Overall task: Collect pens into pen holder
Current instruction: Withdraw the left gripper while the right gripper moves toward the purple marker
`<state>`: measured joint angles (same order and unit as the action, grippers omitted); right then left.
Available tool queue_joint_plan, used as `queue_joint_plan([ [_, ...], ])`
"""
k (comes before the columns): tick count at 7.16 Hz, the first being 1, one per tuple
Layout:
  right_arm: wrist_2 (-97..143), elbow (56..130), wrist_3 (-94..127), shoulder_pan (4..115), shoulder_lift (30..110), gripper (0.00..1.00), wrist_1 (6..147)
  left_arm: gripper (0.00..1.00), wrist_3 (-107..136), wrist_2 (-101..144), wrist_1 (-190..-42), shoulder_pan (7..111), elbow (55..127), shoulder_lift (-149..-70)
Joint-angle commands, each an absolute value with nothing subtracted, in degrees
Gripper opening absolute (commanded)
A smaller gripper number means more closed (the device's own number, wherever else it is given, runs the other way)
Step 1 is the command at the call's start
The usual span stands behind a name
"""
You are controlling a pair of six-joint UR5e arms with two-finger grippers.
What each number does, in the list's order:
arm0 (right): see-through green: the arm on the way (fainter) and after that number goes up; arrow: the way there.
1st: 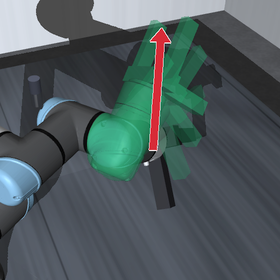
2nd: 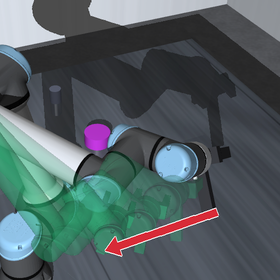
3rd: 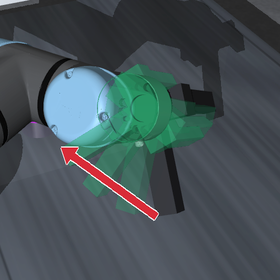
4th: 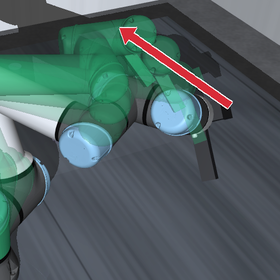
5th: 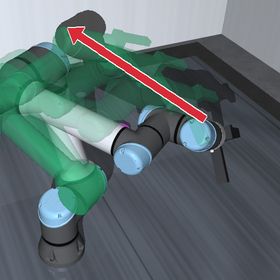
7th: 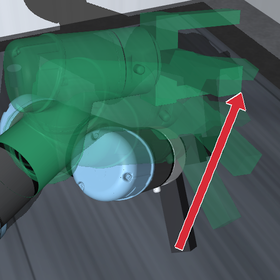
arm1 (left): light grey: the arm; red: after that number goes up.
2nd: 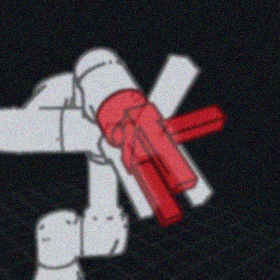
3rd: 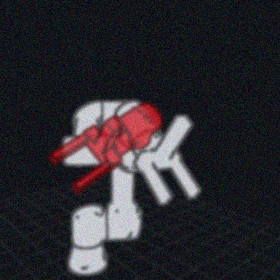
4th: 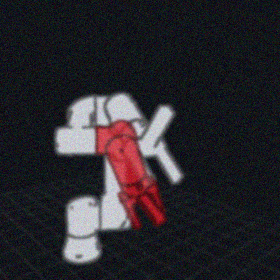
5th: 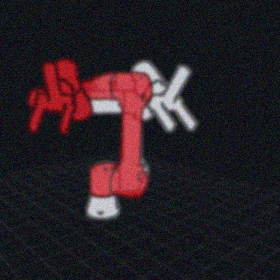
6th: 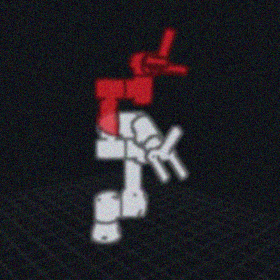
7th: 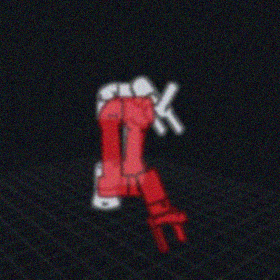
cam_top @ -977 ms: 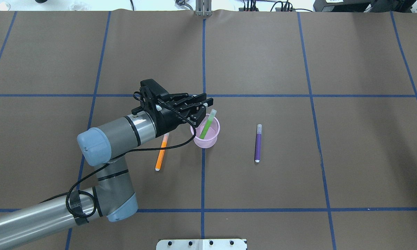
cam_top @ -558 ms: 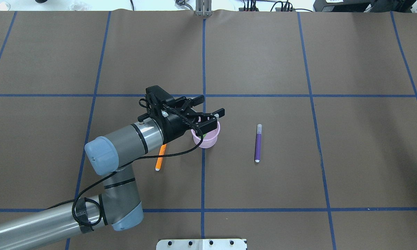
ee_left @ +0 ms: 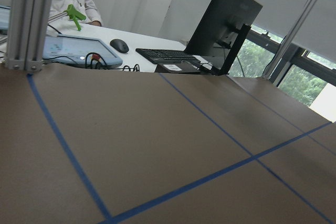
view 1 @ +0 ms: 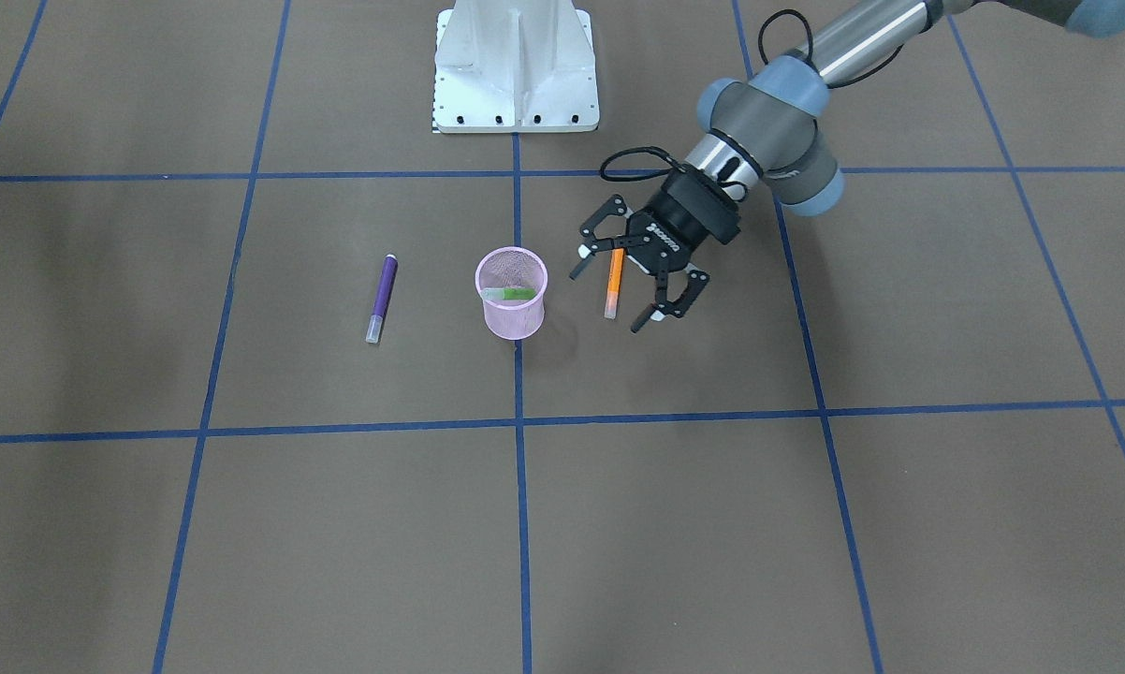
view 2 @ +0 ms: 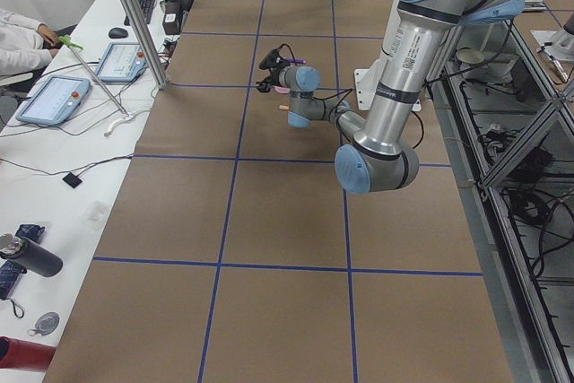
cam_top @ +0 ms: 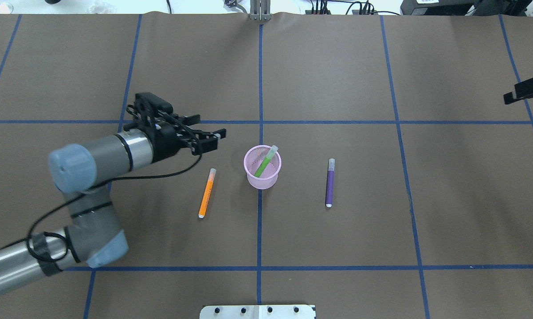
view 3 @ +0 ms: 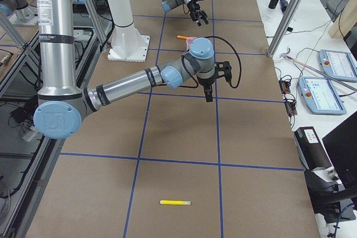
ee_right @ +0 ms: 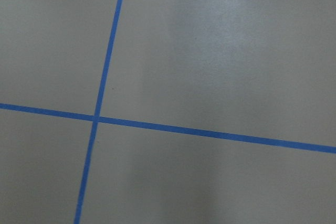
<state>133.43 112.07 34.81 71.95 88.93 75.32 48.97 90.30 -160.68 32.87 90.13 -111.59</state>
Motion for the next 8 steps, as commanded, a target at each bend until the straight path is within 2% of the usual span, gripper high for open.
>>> queue_joint_plan([
  [1,126.8,114.8,47.8,63.3,85.4,1.00,75.3,1.00,48.7,116.1,-141.1,49.8,101.1,-103.1],
  [2,123.1,116.1,53.5,58.7,83.9,1.00,75.3,1.00,46.3,124.6,-137.1,57.3,101.9,-101.7],
  [4,112.4,116.2,63.4,48.3,80.5,1.00,75.4,1.00,28.8,126.3,-134.3,65.3,102.1,-90.4],
  [6,100.2,114.6,71.5,36.7,78.3,1.00,75.6,1.00,15.8,135.1,-124.6,74.7,102.1,-89.0],
  [8,96.5,108.6,73.2,33.5,73.5,1.00,75.3,1.00,9.3,137.6,-118.0,80.8,102.1,-86.9],
])
